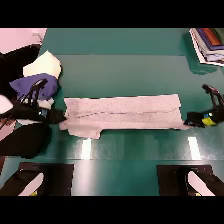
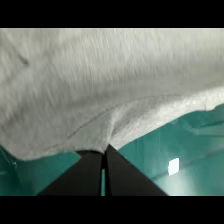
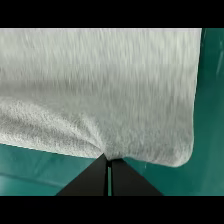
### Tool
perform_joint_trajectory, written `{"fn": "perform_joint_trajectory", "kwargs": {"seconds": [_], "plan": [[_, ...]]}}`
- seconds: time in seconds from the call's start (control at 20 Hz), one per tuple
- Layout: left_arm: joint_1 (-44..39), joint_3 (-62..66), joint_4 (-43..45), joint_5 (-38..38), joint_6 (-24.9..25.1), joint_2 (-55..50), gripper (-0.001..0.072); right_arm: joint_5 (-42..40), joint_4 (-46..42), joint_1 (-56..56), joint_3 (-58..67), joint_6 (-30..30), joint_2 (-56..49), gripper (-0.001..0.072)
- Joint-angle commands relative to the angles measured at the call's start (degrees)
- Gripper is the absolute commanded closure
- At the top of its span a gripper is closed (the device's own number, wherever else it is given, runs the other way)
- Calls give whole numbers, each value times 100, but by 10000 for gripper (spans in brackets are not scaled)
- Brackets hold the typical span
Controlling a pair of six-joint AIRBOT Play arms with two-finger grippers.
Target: Fold the shirts.
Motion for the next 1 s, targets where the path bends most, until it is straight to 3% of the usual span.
{"fn": "perform_joint_trajectory", "kwargs": {"seconds": [0.0, 0.2, 0.45, 0.5, 0.55, 0.6, 0.8, 0.85, 0.9, 0.95], "plan": [[2, 632, 52, 907, 291, -1161, 688, -621, -2, 411, 863, -31, -1156, 701], [2, 1226, 50, 1421, 446, -2243, 687, -688, -2, 643, 1794, -33, -2192, 700], [2, 1248, 42, 1917, 431, -2594, 684, -708, 13, 638, 2509, -33, -3101, 673], [2, 1283, 28, 1928, 428, -2592, 516, -710, 13, 638, 2603, -35, -3206, 484], [2, 1340, 26, 1921, 407, -2592, 227, -699, 26, 638, 2691, -55, -3294, 368], [2, 1449, 26, 1851, 365, -2592, 155, -673, 59, 614, 2712, -153, -3311, 367], [2, 2111, 35, 942, 393, -2579, 182, -164, 319, 48, 2594, -501, -3178, 367], [2, 2184, 7, 767, 393, -2579, 291, -190, 317, -188, 2385, -546, -3045, 367], [2, 2190, -2, 680, 396, -2579, 534, -260, 317, -442, 2144, -551, -2924, 367], [2, 2184, 0, 675, 398, -2583, 684, -310, 339, -739, 1891, -551, -2830, 363]]}}
